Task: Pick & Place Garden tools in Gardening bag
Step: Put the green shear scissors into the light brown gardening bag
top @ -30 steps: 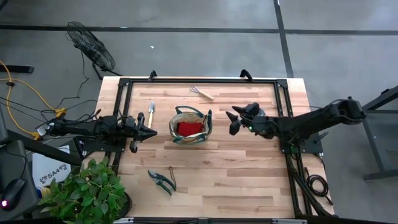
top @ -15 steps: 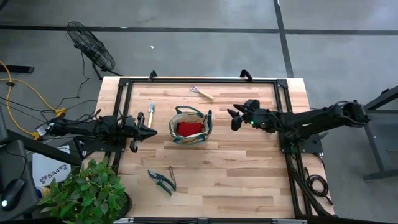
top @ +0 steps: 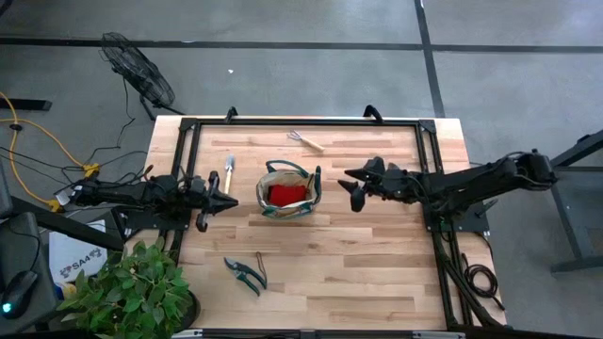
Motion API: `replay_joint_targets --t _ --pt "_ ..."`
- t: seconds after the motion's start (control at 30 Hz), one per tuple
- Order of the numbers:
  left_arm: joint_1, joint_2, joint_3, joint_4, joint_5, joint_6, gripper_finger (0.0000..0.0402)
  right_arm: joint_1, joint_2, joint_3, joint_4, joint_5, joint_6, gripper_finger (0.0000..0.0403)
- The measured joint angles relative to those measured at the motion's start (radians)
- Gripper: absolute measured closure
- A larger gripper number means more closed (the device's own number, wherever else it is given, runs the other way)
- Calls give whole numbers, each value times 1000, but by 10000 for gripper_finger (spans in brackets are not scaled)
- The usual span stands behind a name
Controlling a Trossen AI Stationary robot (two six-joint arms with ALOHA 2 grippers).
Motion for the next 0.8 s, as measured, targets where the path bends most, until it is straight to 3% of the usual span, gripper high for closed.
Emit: replay_joint_targets --t 0.4,0.6,0.8 --pt "0 44 6 11 173 132 382 7 0 0 0 2 8 198" --pt "-1 160 36 -9 280 236 382 7 0 0 0 1 9 198" --pt "-1 327 67 7 318 271 370 7 0 0 0 22 8 198"
